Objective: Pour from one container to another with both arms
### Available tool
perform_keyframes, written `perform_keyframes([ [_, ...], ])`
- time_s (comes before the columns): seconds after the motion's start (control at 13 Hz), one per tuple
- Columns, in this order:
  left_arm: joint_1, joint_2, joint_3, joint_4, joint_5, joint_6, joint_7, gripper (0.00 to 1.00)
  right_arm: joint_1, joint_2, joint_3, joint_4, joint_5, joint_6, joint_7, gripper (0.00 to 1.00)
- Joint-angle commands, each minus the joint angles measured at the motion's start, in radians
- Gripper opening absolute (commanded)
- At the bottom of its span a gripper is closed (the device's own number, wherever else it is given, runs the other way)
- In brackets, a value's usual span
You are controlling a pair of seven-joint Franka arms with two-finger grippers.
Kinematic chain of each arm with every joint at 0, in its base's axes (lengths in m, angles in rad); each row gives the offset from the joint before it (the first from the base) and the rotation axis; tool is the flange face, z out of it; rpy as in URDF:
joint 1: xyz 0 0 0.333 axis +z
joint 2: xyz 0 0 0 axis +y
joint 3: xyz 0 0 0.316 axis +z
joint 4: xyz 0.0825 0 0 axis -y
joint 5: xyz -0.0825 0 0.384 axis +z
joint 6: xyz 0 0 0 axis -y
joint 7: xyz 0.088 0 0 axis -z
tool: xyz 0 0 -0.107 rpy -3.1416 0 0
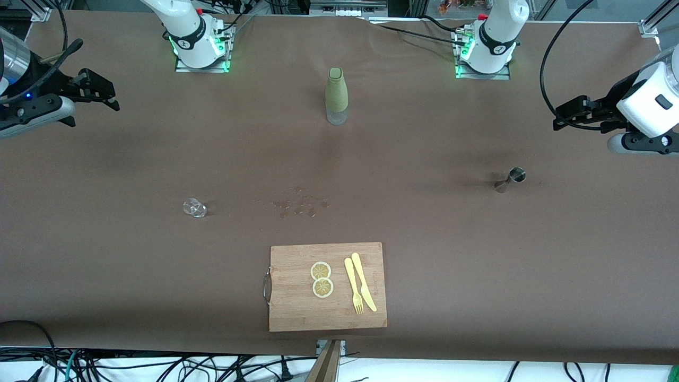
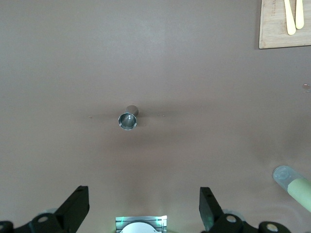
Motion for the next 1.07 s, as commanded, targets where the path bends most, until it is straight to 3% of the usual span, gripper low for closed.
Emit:
perform_keyframes([
  [0.0, -0.003, 0.013, -0.001, 0.027, 0.013, -0.004, -0.008, 1.0, 0.005, -0.007, -0.006, 0.0, 0.004, 0.001, 0.032, 0.99],
  [1.0, 0.007, 0.023, -0.001, 0.027, -0.005, -0.004, -0.002, 1.0, -0.001, 0.006, -0.009, -0.001, -0.002, -0.009, 0.043, 0.99],
])
